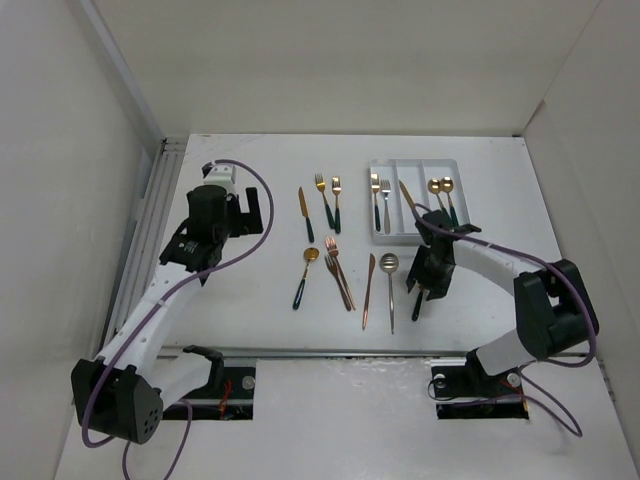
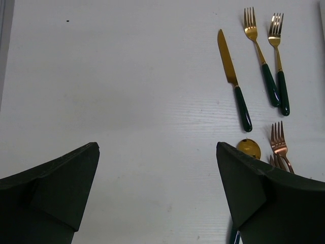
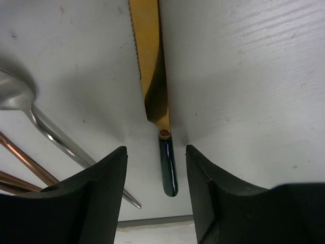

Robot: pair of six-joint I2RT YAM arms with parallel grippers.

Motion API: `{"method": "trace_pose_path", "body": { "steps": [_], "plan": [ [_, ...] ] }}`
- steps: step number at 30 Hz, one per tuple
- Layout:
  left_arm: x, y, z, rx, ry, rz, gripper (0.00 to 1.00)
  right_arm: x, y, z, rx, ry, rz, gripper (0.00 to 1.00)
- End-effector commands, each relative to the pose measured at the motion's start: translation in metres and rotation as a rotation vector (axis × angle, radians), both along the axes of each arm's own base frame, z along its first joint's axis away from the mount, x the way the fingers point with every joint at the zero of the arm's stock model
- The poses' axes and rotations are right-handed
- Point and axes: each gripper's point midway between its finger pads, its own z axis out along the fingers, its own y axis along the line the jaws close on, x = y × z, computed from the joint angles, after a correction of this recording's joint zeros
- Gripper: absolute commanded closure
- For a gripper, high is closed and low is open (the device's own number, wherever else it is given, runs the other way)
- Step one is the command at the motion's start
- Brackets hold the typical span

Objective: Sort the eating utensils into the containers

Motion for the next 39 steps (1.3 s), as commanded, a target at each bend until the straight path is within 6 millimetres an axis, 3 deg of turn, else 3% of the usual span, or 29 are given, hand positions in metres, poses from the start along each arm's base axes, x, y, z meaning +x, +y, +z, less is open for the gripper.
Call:
{"method": "trace_pose_path", "body": {
  "steps": [1,6,10,11,16,18,21,22,24,25,26,28,29,30,31,33,34,35,36,37,38,39],
  "plan": [
    [0.0,-0.003,0.017,-0.035,-0.061,-0.004,0.0,0.011,0.013,-0.005,0.069,-0.068,-0.044,0.45],
    [0.0,-0.003,0.017,-0.035,-0.061,-0.004,0.0,0.007,0.017,-0.022,0.087,-0.027,-0.03,0.58],
    [0.0,-0.004,0.017,-0.063,-0.059,0.011,0.0,0.007,0.015,-0.018,0.081,-0.04,-0.032,0.87],
    [0.0,-0.004,0.019,-0.063,-0.059,0.011,0.0,0.007,0.016,-0.016,0.069,-0.042,-0.023,1.0],
    [-0.006,-0.017,0.018,-0.091,-0.03,-0.064,0.0,0.003,0.031,0.01,-0.006,-0.077,0.072,1.0],
    [-0.008,-0.02,0.016,-0.077,-0.02,-0.098,0.0,-0.004,0.042,0.028,-0.049,-0.108,0.162,1.0],
    [-0.007,-0.021,0.013,-0.061,-0.012,-0.116,0.0,0.013,0.057,0.073,-0.057,-0.216,0.27,1.0],
    [-0.009,-0.021,0.009,-0.059,-0.003,-0.116,0.0,0.03,0.061,0.1,-0.061,-0.299,0.271,1.0],
    [-0.007,-0.021,0.005,-0.047,0.007,-0.12,0.02,0.048,0.053,0.125,-0.107,-0.369,0.298,1.0],
    [-0.007,-0.021,0.002,-0.045,0.016,-0.12,0.04,0.062,0.044,0.132,-0.127,-0.387,0.289,1.0],
    [-0.007,-0.021,0.002,-0.045,0.016,-0.12,0.04,0.081,0.044,0.153,-0.121,-0.447,0.289,1.0],
    [-0.006,-0.028,-0.003,-0.05,0.044,-0.161,0.05,0.11,0.038,0.156,-0.152,-0.459,0.357,1.0],
    [-0.004,-0.032,0.0,-0.047,0.038,-0.186,0.05,0.136,0.032,0.178,-0.157,-0.519,0.334,1.0],
    [-0.004,-0.034,0.0,-0.036,0.046,-0.213,0.05,0.148,0.028,0.181,-0.183,-0.529,0.344,1.0],
    [-0.002,-0.037,0.002,-0.036,0.046,-0.233,0.05,0.166,0.026,0.173,-0.228,-0.516,0.404,1.0],
    [0.005,-0.043,0.005,-0.037,0.061,-0.257,0.05,0.193,0.023,0.183,-0.295,-0.557,0.447,1.0],
    [0.01,-0.044,0.007,-0.026,0.059,-0.264,0.05,0.206,0.023,0.166,-0.344,-0.521,0.519,1.0],
    [0.014,-0.046,0.0,-0.014,0.088,-0.279,0.05,0.215,0.021,0.161,-0.377,-0.516,0.53,1.0],
    [0.022,-0.048,0.011,-0.017,0.067,-0.279,0.05,0.228,0.013,0.166,-0.428,-0.527,0.509,1.0],
    [0.024,-0.048,0.009,-0.004,0.087,-0.285,0.05,0.236,0.007,0.16,-0.449,-0.51,0.507,1.0],
    [0.03,-0.05,0.0,0.001,0.122,-0.285,0.05,0.244,0.005,0.141,-0.459,-0.468,0.516,1.0],
    [0.038,-0.054,0.012,0.001,0.105,-0.298,0.05,0.251,-0.005,0.136,-0.469,-0.453,0.507,1.0]
  ]
}}
